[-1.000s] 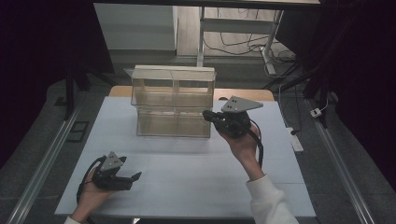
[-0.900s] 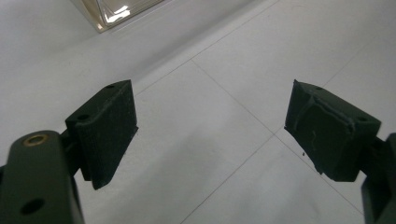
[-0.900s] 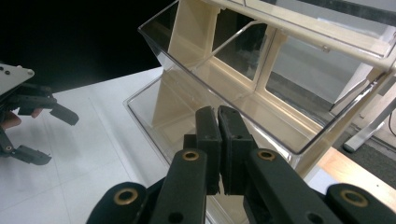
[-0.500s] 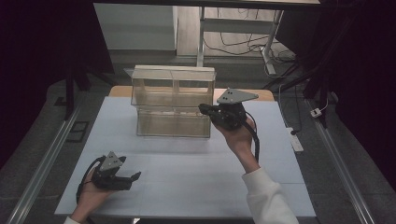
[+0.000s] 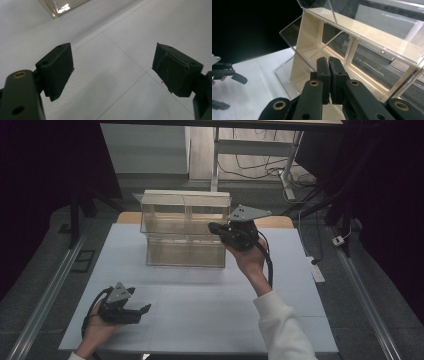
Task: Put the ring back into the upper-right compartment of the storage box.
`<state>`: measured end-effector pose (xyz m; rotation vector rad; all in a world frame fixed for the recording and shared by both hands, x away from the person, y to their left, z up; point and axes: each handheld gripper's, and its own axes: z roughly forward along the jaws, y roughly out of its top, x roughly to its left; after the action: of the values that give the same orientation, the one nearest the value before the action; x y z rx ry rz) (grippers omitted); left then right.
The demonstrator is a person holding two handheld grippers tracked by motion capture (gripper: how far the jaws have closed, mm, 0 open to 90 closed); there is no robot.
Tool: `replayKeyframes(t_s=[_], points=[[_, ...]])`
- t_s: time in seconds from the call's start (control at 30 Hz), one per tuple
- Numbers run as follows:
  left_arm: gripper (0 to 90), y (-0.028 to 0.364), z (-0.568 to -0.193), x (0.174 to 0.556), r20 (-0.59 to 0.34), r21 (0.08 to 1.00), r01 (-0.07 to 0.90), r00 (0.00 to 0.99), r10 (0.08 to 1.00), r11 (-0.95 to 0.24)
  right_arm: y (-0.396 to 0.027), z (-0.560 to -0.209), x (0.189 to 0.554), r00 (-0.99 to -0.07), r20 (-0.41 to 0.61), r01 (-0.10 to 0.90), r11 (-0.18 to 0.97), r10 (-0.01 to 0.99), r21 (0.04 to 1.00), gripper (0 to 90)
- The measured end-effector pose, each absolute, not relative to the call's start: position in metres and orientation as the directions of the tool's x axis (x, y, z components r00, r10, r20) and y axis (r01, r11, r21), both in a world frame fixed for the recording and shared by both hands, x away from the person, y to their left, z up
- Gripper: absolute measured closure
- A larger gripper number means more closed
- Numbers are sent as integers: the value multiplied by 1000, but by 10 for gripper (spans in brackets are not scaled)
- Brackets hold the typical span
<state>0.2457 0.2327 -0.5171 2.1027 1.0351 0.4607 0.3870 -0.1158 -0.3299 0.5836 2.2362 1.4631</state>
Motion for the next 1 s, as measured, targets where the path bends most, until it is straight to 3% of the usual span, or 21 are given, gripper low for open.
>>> replayKeyframes(t_s=[1.0], points=[[170, 234, -518, 247, -3, 742, 531, 612, 791, -408, -108, -338, 435, -782, -93, 193, 381, 617, 904, 869]])
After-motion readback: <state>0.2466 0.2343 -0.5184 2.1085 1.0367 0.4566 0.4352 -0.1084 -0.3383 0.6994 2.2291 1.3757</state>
